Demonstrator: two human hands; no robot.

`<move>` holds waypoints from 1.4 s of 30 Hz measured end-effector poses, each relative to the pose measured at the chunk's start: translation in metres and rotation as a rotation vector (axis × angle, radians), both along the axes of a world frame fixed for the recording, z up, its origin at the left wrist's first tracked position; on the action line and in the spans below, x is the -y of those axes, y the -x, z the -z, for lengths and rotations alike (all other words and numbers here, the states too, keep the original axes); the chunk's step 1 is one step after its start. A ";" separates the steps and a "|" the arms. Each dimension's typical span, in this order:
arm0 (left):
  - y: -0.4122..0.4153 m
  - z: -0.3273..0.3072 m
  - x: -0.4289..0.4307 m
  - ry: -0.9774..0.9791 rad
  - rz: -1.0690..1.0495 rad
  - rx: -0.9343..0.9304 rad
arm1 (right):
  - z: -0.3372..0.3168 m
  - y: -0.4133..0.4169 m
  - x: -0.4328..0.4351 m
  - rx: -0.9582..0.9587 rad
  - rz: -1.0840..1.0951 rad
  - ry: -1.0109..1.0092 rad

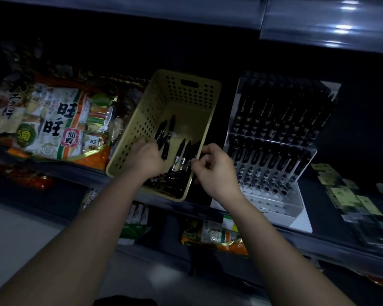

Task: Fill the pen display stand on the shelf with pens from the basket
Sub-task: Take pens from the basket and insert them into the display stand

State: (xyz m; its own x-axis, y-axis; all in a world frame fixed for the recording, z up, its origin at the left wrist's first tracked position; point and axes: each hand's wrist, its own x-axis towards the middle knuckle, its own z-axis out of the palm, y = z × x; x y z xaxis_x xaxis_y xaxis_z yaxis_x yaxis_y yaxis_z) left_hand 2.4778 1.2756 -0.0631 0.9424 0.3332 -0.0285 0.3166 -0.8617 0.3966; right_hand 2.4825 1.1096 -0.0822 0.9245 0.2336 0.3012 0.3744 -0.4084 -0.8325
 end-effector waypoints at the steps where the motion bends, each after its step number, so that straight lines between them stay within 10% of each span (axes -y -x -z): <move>1: -0.008 0.005 -0.003 0.011 -0.014 -0.038 | 0.001 0.001 0.000 0.004 -0.001 -0.004; 22: -0.034 0.026 0.001 -0.084 0.232 -0.220 | 0.002 -0.001 -0.002 0.019 -0.006 -0.038; 42: -0.042 0.003 -0.010 0.998 -0.096 0.512 | -0.005 -0.011 -0.011 -0.070 0.112 -0.064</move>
State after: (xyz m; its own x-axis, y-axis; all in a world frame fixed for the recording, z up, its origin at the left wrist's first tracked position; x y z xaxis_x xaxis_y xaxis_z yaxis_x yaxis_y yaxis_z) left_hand 2.5203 1.2855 -0.0659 0.8915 0.4491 0.0600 -0.0336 -0.0666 0.9972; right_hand 2.4937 1.1203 -0.0768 0.9629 0.1098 0.2463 0.2697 -0.3895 -0.8807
